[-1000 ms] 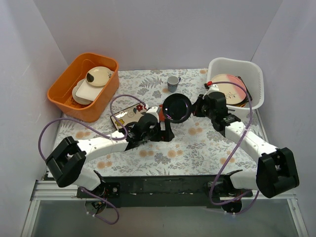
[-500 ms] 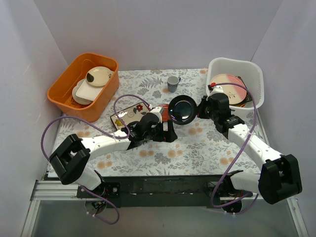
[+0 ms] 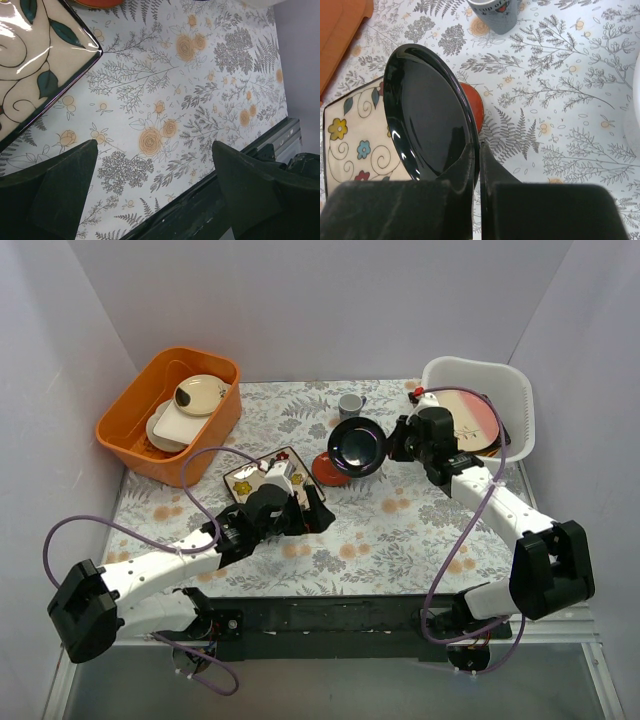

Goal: Place the plates into the plastic bin on the countertop
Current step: Place the plate in the plastic bin.

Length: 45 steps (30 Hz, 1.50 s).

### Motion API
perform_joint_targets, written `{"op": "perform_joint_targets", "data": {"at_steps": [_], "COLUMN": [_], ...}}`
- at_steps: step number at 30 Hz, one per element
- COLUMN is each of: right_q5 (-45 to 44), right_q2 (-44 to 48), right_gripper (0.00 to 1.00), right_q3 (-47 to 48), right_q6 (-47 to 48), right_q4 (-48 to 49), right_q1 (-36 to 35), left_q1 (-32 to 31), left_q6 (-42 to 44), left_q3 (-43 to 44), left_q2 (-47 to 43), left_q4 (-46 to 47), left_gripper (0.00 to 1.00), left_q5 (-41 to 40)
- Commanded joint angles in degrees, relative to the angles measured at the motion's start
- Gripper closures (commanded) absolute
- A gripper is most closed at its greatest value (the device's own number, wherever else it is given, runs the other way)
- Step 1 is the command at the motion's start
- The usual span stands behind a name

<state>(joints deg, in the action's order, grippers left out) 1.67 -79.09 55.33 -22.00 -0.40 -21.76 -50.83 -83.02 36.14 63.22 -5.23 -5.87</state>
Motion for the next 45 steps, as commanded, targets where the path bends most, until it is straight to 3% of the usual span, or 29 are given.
{"op": "perform_joint_targets", "data": {"at_steps": [1, 11, 26, 45], "right_q5": [-0.5, -0.6, -1.3, 1.8], "right_q2": [-0.5, -2.3, 0.4, -5.1], "right_gripper": [0.99, 0.99, 0.99, 0.99], "right_q3": [5.6, 10.8, 9.0, 13.2], "right_q6": [1.7, 2.7, 3.1, -0.7], "right_q4": [3.4, 0.5, -1.7, 2.2], "right_q1": [0.3, 4.3, 13.5, 20.9], "left_q1": [-0.2, -0.2, -0.2, -0.1], "left_q6": [-1.3, 1.0, 6.3, 3.4], "left_q3": [0.2, 3.2, 9.2, 6.6], "left_q2": [-1.3, 5.8, 18.9, 13.6], "left_q4": [-2.1, -0.1, 6.7, 2.8], "left_gripper": [0.02, 0.02, 0.02, 0.02], "left_q5": [-3.2, -0.9, 8.8, 4.0]}}
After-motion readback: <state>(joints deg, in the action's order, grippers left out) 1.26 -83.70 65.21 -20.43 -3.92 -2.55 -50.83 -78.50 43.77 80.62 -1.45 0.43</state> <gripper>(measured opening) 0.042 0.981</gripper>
